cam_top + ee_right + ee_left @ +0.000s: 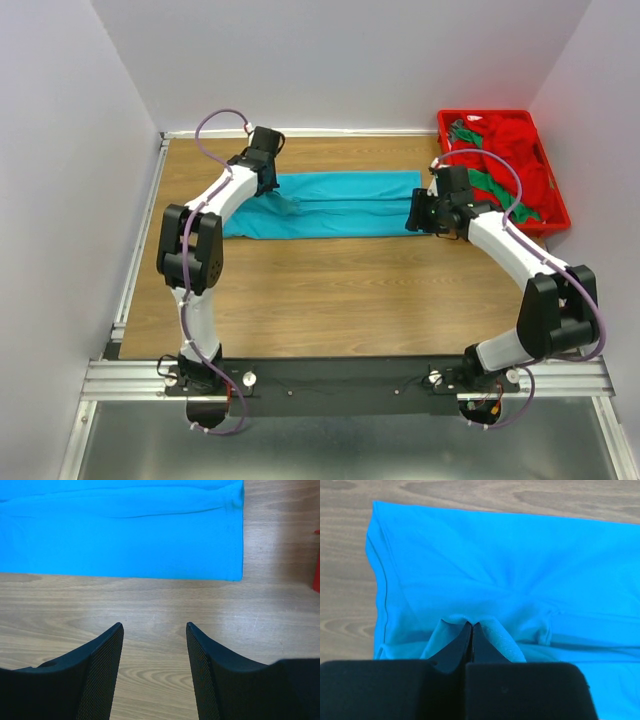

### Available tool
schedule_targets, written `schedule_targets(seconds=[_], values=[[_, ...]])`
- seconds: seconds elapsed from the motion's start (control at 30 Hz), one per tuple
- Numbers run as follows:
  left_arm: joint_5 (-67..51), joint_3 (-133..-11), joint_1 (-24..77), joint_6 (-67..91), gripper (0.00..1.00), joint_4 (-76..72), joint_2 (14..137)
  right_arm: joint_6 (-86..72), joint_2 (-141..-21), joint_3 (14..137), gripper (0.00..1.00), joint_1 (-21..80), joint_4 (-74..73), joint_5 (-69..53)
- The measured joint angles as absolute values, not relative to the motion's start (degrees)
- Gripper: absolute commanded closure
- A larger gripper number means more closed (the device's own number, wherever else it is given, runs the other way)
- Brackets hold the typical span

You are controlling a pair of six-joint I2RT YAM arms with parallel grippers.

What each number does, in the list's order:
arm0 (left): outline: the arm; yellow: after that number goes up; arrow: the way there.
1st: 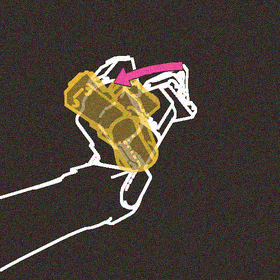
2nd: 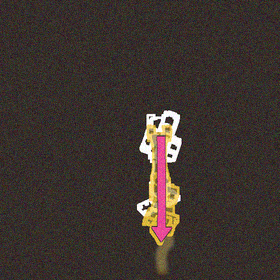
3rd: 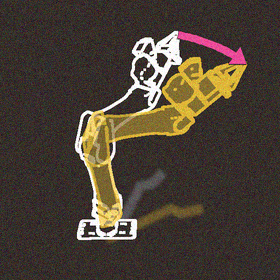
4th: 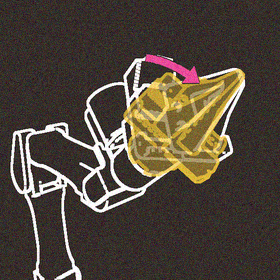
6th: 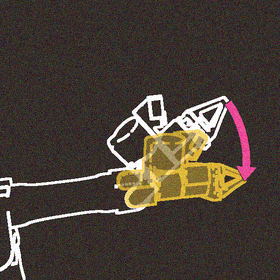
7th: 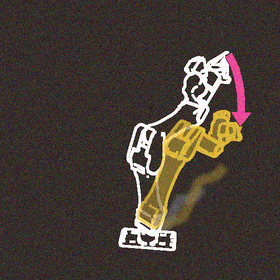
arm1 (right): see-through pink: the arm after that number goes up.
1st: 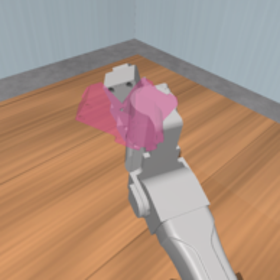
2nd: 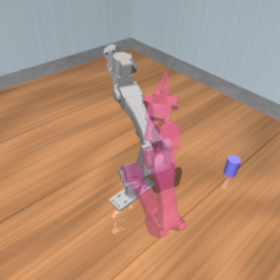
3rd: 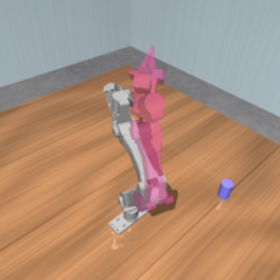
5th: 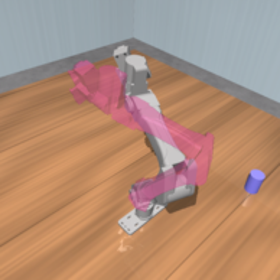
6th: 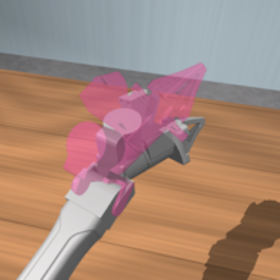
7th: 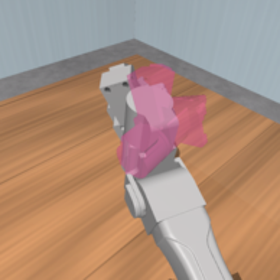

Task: Fold and stack the t-shirts
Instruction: Fold the tshirt

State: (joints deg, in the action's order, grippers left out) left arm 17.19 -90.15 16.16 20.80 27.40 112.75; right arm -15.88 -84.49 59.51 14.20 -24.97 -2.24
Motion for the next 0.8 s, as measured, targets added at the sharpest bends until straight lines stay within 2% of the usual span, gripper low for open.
schedule_targets(seconds=[0.4,0.43,0.47,0.53,0.57,0.6,0.63,0.73,0.8], values=[[17.9,-96.5,14.4,19.3,0.92,26.9,118.6,-15.8,-86.9,59.5,0.39,14.2,-24.7,-2.2],[18.1,-97.3,14.1,19.2,0.87,26.7,119.2,-15.8,-87.2,59.5,0.39,14.2,-24.6,-2.2],[18.2,-98.0,13.8,19.2,0.78,26.6,119.6,-15.8,-87.5,59.5,0.39,14.2,-24.4,-2.2],[18.4,-99.1,13.4,18.9,0.77,26.2,120.2,-15.8,-88.0,59.5,0.39,14.2,-24.2,-2.2],[18.5,-99.7,13.2,18.9,0.7,26.2,120.5,-15.8,-88.2,59.5,0.39,14.2,-24.0,-2.2],[18.5,-100.4,13.0,18.9,0.69,25.9,120.7,-15.8,-88.4,59.5,0.39,14.2,-24.0,-2.2],[18.5,-101.1,12.8,18.9,0.59,25.8,120.8,-15.8,-88.5,59.5,0.39,14.2,-23.9,-2.2],[18.5,-101.8,12.4,19.1,0.4,25.1,120.9,-15.8,-89.1,59.5,0.39,14.2,-23.6,-2.2],[18.5,-101.6,12.3,19.5,0.37,24.6,120.7,-15.8,-89.7,59.7,0.39,14.2,-23.6,-2.2]])
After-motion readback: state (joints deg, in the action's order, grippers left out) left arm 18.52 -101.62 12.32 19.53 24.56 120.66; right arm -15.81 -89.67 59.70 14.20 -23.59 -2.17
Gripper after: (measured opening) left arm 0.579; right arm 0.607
